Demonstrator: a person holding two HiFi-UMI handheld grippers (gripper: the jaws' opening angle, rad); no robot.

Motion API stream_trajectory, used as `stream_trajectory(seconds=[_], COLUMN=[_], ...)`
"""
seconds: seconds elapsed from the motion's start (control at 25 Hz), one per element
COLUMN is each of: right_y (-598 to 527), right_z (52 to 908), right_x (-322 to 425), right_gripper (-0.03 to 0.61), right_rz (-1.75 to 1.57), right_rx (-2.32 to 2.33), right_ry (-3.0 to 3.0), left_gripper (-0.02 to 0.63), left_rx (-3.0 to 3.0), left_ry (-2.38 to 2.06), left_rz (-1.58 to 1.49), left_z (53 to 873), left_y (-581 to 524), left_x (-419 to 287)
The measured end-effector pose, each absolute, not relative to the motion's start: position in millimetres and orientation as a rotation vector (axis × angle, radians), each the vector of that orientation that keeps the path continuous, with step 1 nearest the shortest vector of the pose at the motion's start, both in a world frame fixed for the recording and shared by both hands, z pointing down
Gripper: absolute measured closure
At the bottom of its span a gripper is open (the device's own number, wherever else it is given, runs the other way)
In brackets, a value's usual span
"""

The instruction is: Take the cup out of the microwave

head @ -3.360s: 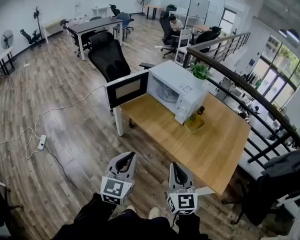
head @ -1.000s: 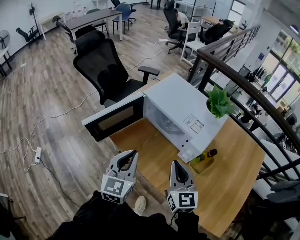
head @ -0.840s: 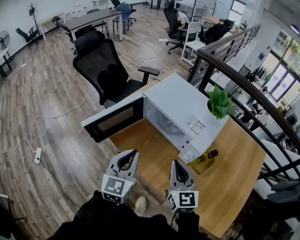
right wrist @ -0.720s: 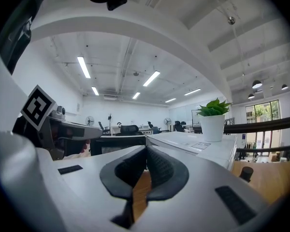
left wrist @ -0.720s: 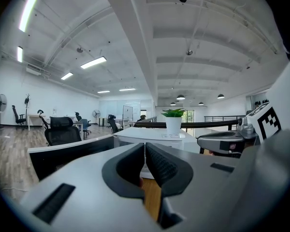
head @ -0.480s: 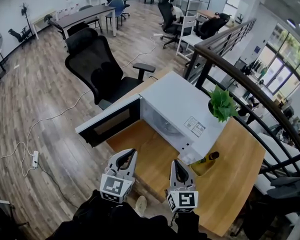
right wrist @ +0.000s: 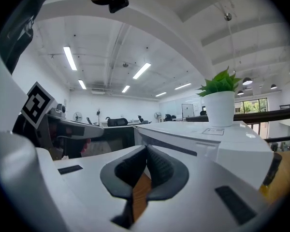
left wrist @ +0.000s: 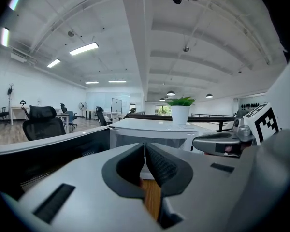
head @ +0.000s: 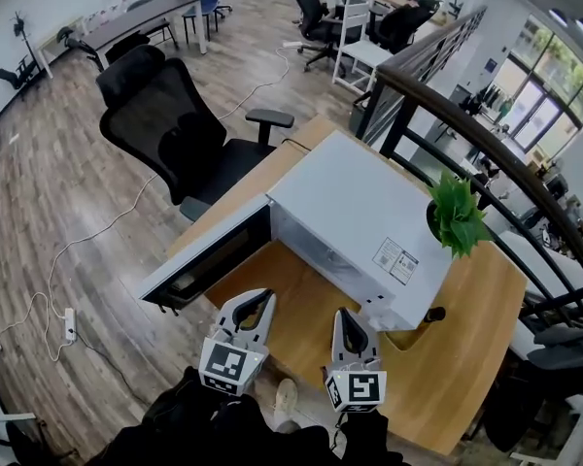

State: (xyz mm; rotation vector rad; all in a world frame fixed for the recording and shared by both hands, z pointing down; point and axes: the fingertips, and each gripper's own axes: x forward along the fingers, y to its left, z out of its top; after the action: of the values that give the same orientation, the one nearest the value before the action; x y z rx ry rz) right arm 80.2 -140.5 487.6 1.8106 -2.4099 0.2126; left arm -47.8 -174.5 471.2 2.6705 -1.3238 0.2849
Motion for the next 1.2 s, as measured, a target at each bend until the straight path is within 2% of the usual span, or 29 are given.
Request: stream_trajectory(seconds=[0.84, 0.88, 0.92, 0.96, 1.12, 1.2], right_y=[-257, -260, -264, -267, -280, -284], right_z=[591, 593, 596, 598, 607, 612], right_x=[83, 81, 80, 79, 77, 76], right_gripper=[0.563, 0.535, 0.446, 0.419, 0.357, 0.353], right_rz=[0.378, 0.406, 0.436, 0.464, 0.514, 0.521], right_rx=[1.852, 1.843, 1.833, 1.826, 1.792, 1.778], right_ry=[-2.346, -2.363, -2.383, -2.399, -2.425, -2.423], left_gripper=[0.583, 0.583, 0.583, 0.583, 0.583, 0.583], left_rx=[2.655, 2.650, 2.646, 2.643, 2.633, 2.626], left_ry=[-1.135, -1.136, -1.136, -1.136, -1.138, -1.139], left_rz=[0.407, 0.408, 0.408, 0.408, 0.415, 0.414], left_z=[569, 570, 571, 572, 577, 579], left_y=[-283, -285, -286, -287, -291, -293], left_x=[-30, -31, -32, -32, -34, -34])
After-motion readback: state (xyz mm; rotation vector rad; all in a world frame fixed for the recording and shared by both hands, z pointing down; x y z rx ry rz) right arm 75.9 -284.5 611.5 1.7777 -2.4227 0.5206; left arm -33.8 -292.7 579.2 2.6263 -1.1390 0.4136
